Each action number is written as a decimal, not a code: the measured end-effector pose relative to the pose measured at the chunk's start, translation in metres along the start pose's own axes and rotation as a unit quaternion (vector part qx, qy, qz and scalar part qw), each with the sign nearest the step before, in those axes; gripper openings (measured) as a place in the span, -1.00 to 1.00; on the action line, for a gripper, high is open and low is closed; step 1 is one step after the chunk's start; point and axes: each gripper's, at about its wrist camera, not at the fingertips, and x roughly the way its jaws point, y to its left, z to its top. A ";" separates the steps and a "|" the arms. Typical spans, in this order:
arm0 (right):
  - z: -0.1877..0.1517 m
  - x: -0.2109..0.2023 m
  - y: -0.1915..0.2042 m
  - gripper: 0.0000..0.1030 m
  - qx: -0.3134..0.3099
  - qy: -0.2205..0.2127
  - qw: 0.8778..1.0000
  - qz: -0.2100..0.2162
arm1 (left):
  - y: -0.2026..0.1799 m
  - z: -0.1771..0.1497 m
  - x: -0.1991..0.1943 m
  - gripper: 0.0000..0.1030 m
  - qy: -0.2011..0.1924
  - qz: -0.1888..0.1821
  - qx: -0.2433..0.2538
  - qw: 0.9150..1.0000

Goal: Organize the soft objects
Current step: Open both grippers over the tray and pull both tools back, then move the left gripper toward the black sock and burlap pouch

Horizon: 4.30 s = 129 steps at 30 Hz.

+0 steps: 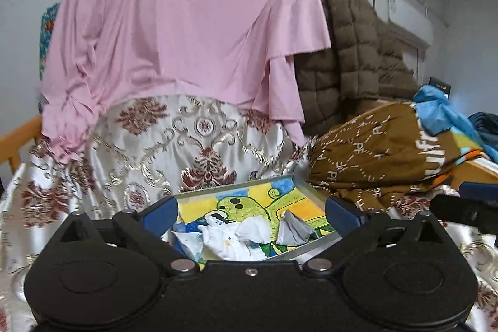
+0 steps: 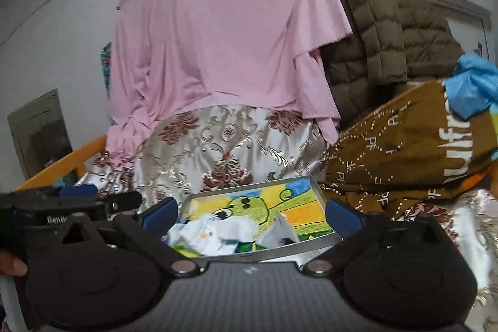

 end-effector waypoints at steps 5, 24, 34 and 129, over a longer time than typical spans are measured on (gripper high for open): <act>-0.014 -0.047 0.027 1.00 -0.021 -0.019 1.000 0.007 | -0.003 -0.009 -0.049 0.98 -0.014 0.002 0.010 1.000; -0.086 -0.130 0.084 1.00 -0.076 -0.019 0.997 -0.005 | 0.002 -0.076 -0.124 0.98 0.027 0.002 -0.008 1.000; -0.133 -0.128 0.075 1.00 -0.033 0.042 0.998 -0.027 | 0.003 -0.121 -0.122 0.98 0.077 0.006 -0.003 0.997; -0.191 -0.017 0.017 0.17 -0.063 0.188 0.978 -0.069 | -0.027 -0.194 0.005 -0.25 0.196 -0.139 0.110 0.965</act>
